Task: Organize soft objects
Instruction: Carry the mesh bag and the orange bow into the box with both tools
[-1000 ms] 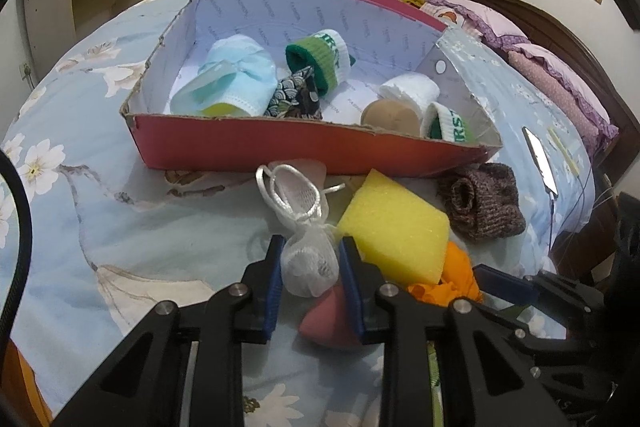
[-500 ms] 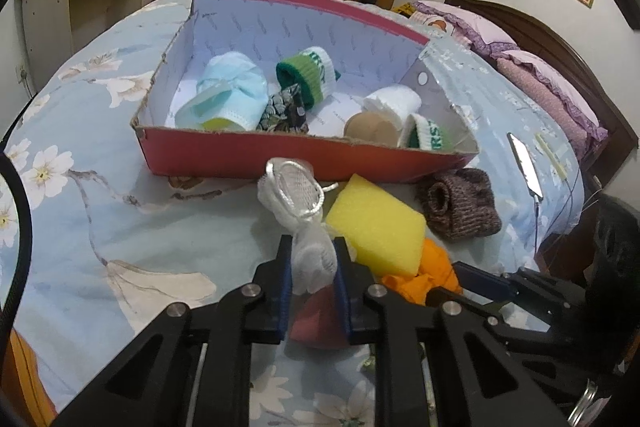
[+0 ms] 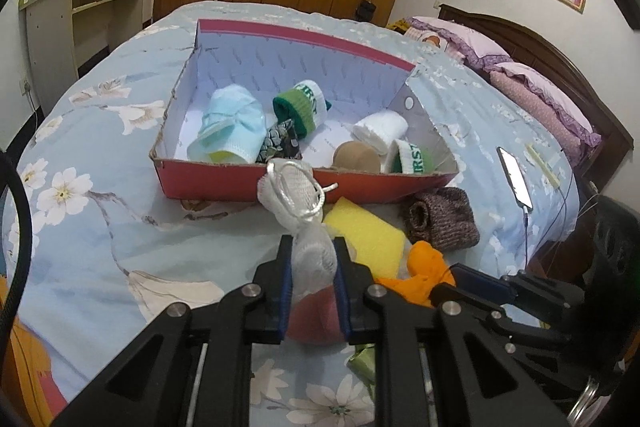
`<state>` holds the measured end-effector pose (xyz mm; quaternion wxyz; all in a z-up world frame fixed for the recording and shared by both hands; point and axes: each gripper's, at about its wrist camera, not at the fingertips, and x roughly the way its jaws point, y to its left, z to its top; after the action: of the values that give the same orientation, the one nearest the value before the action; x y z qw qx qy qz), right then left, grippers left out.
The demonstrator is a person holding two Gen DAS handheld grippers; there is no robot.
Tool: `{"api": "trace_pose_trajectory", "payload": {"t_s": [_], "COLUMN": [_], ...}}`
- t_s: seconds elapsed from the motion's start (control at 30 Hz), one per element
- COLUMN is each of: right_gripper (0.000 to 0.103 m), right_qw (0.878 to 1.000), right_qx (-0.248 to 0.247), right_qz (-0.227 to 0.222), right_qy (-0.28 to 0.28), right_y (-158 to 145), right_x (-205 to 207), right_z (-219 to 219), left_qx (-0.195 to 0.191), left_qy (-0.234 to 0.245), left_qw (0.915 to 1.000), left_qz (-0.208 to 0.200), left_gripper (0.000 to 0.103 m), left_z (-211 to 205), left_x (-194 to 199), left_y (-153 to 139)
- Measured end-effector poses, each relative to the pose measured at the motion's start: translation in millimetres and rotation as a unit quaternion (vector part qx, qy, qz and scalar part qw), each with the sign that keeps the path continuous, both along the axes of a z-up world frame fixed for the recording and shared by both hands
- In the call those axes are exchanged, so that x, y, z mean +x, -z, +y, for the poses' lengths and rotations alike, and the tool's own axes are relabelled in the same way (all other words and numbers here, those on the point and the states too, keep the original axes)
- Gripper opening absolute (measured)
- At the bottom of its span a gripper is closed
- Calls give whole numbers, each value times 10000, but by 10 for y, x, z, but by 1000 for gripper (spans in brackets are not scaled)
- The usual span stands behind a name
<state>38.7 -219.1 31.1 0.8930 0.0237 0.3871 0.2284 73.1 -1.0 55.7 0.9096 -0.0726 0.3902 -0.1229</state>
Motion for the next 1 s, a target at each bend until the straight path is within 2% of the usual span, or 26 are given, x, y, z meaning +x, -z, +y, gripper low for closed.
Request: {"api": "trace_pose_trajectory", "payload": {"t_s": [0.47,1.0], "right_gripper": [25,25], "right_qw": [9991,9962], "right_qx": [-90,-157], "right_qz": [-412,-850], "right_qy": [-17,116], "right_y": [-313,-639], "right_x": [-46,296], "right_z": [-23,-96], "left_qx": [67,296], "left_qy": [1,-10], "left_qw": [9997,9985], "left_qz": [-214,-464], "left_gripper": [19,19], "left_z": [-13,-73], "left_x": [-54,237], "left_y": [-182,-429]}}
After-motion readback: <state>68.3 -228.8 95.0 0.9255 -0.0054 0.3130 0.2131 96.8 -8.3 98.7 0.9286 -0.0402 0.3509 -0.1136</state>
